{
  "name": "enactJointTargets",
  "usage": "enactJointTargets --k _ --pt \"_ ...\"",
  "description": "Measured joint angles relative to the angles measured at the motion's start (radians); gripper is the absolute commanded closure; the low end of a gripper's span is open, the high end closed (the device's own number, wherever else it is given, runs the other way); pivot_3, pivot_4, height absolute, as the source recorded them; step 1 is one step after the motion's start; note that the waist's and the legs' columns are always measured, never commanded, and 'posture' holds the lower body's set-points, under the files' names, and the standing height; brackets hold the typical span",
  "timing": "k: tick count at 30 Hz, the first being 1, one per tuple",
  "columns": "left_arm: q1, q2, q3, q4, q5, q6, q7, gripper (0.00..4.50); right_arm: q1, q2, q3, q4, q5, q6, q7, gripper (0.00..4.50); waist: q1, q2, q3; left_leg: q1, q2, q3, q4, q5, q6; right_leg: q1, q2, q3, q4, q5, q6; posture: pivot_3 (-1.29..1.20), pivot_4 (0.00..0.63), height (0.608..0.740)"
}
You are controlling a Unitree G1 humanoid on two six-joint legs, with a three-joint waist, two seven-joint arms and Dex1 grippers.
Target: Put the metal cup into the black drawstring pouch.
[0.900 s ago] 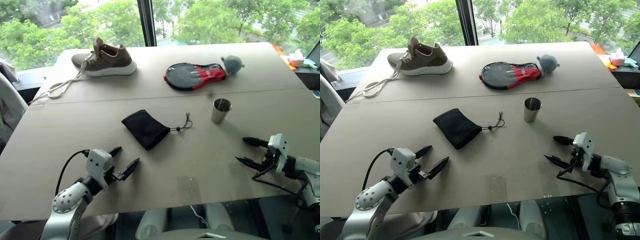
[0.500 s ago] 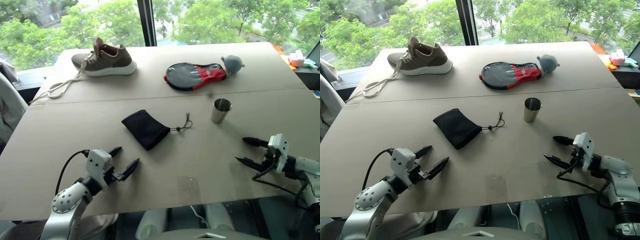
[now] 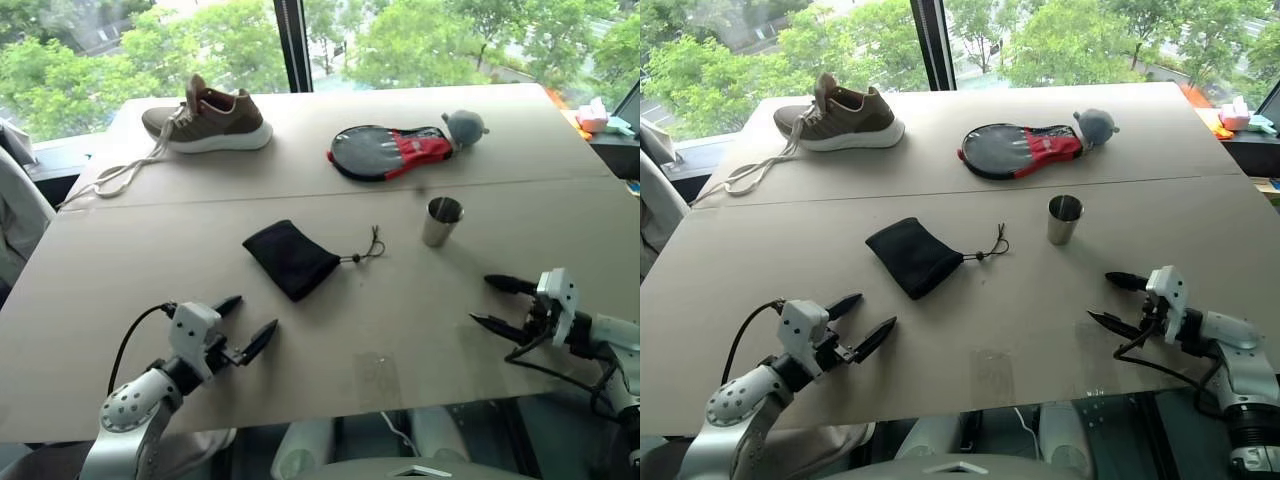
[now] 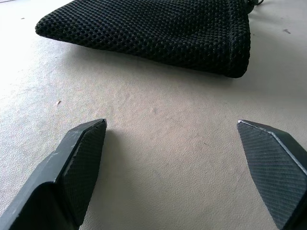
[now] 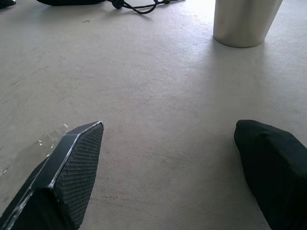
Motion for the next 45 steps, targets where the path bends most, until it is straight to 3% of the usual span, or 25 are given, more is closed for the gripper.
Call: enactJointTargets --k 8,15,25,32,41,45 --pt "0.006 0.019 -0.061 -0.191 0.052 0.101 0.048 0.0 0.086 -0.003 -0.005 -0.193 0.089 0.053 0.065 0.04 0.011 -0.001 0.006 -0.002 0.0 -0.002 0.001 0.0 0.001 0.0 -0.001 -0.002 -0.001 0.0 0.0 0.0 0.15 0.736" --pt "-0.152 0.015 -0.191 -0.282 0.273 0.184 0.195 0.0 0.131 0.006 -0.003 -0.291 0.099 0.09 0.038 0.04 0.009 -0.001 0.006 -0.002 -0.001 -0.002 0.0 0.0 0.0 0.0 0.001 -0.002 -0.001 0.0 0.0 0.0 0.15 0.736" --pt "-0.206 -0.06 -0.381 -0.28 0.56 0.229 0.359 0.0 0.189 -0.007 -0.028 -0.358 0.113 0.108 0.017 0.04 0.01 -0.002 0.007 -0.002 -0.003 -0.002 0.001 0.0 0.001 0.0 0.0 -0.002 -0.001 0.0 0.0 0.0 0.15 0.736" --pt "-0.199 -0.081 -0.372 -0.268 0.666 0.211 0.451 0.0 0.201 -0.017 -0.039 -0.358 0.116 0.114 0.017 0.04 0.01 -0.003 0.007 -0.002 -0.002 -0.003 0.001 0.0 0.001 0.0 0.0 -0.003 -0.001 0.0 0.001 0.0 0.15 0.736" --pt "-0.193 -0.094 -0.369 -0.233 0.699 0.141 0.487 0.0 0.18 -0.015 -0.039 -0.344 0.115 0.114 0.017 0.04 0.012 -0.003 0.007 -0.003 -0.003 -0.003 0.001 0.0 0.001 0.0 0.0 -0.003 -0.001 0.0 0.001 0.0 0.15 0.736" --pt "-0.199 -0.121 -0.369 -0.221 0.704 0.144 0.498 1.22 0.179 -0.01 -0.039 -0.342 0.115 0.114 0.016 0.0 0.011 -0.003 0.007 -0.002 -0.003 -0.002 0.001 0.0 0.001 0.0 0.0 -0.003 -0.001 0.0 0.001 0.0 0.15 0.736"
